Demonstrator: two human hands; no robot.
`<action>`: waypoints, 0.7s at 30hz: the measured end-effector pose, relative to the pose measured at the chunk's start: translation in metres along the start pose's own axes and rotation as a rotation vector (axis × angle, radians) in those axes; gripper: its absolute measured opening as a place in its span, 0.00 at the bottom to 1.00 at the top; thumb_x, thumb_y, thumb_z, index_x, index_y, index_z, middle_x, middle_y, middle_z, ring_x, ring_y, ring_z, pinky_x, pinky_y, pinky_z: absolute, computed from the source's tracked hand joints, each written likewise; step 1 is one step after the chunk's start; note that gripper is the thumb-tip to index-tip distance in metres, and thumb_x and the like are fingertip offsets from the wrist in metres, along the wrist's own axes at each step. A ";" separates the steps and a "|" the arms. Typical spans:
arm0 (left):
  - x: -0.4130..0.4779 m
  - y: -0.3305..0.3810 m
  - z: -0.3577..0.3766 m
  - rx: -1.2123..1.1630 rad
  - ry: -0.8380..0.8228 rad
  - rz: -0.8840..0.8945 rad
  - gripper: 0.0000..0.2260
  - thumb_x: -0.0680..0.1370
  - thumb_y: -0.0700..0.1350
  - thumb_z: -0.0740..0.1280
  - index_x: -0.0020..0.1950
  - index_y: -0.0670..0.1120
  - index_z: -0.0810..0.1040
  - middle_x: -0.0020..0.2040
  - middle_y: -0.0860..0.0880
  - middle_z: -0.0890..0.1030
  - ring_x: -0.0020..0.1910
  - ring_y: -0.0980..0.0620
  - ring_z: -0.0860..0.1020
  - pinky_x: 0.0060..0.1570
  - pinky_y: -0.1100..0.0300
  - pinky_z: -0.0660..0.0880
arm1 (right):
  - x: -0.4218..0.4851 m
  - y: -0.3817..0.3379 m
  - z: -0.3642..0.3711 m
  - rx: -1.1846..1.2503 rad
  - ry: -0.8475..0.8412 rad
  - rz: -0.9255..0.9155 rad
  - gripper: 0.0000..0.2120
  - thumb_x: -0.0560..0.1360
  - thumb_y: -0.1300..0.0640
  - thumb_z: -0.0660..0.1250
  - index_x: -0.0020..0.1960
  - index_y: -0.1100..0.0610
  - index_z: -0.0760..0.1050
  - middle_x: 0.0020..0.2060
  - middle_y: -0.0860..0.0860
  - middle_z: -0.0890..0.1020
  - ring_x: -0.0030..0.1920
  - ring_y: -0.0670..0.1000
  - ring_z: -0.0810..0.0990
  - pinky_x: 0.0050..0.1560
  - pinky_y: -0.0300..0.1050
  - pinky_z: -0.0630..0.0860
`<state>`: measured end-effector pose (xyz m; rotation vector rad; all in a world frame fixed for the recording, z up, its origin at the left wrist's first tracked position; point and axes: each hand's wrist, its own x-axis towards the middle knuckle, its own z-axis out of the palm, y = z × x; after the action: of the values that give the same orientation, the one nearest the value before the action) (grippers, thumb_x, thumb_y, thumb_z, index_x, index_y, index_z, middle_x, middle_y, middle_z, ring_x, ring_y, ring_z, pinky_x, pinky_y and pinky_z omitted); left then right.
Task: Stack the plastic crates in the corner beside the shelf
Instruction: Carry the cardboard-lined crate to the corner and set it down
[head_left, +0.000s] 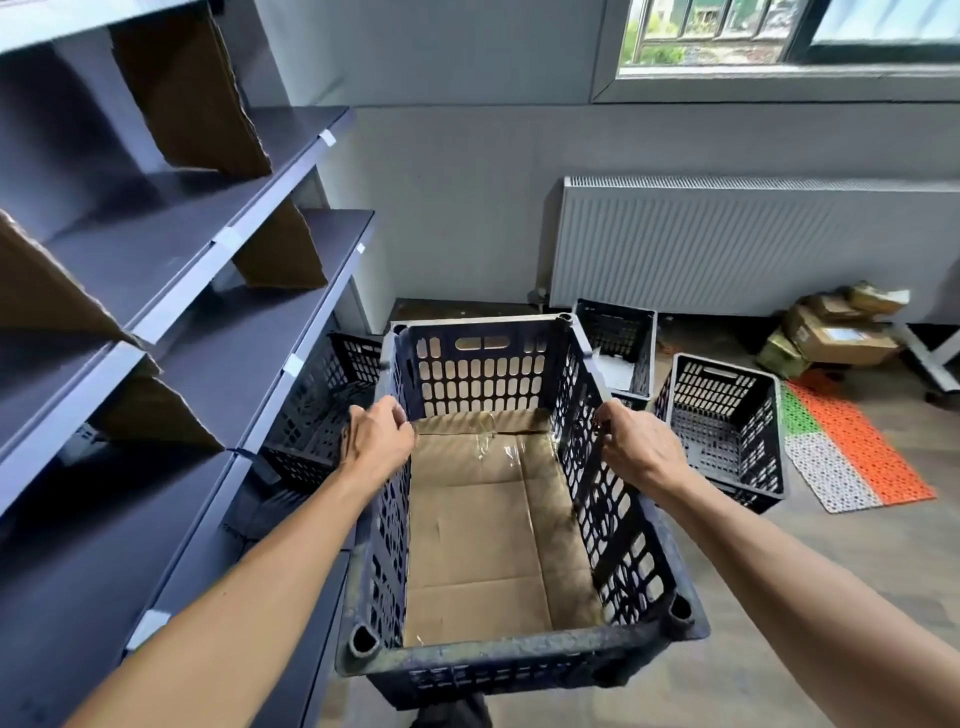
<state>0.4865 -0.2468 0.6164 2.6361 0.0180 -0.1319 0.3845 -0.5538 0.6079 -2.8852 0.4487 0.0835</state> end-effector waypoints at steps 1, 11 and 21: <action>0.013 0.003 0.001 -0.003 -0.007 0.008 0.01 0.77 0.46 0.63 0.46 0.51 0.74 0.51 0.44 0.76 0.48 0.47 0.71 0.46 0.57 0.69 | 0.012 0.001 0.000 -0.008 -0.004 0.009 0.15 0.76 0.61 0.63 0.61 0.55 0.68 0.40 0.54 0.78 0.39 0.55 0.77 0.35 0.47 0.72; 0.169 0.029 0.011 0.031 -0.088 0.113 0.01 0.76 0.46 0.63 0.45 0.52 0.73 0.50 0.43 0.76 0.51 0.44 0.73 0.45 0.57 0.68 | 0.135 -0.024 -0.012 -0.035 -0.004 0.115 0.13 0.75 0.64 0.60 0.59 0.57 0.68 0.40 0.55 0.80 0.39 0.56 0.79 0.38 0.49 0.76; 0.280 0.045 0.012 0.012 -0.055 0.124 0.01 0.76 0.45 0.64 0.45 0.51 0.73 0.50 0.43 0.76 0.51 0.45 0.72 0.46 0.58 0.68 | 0.250 -0.047 -0.015 -0.007 0.031 0.111 0.10 0.75 0.61 0.59 0.57 0.57 0.68 0.41 0.58 0.80 0.39 0.59 0.78 0.38 0.49 0.75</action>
<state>0.7658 -0.2951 0.6002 2.6363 -0.1651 -0.1620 0.6370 -0.5873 0.6102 -2.8702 0.6151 0.0581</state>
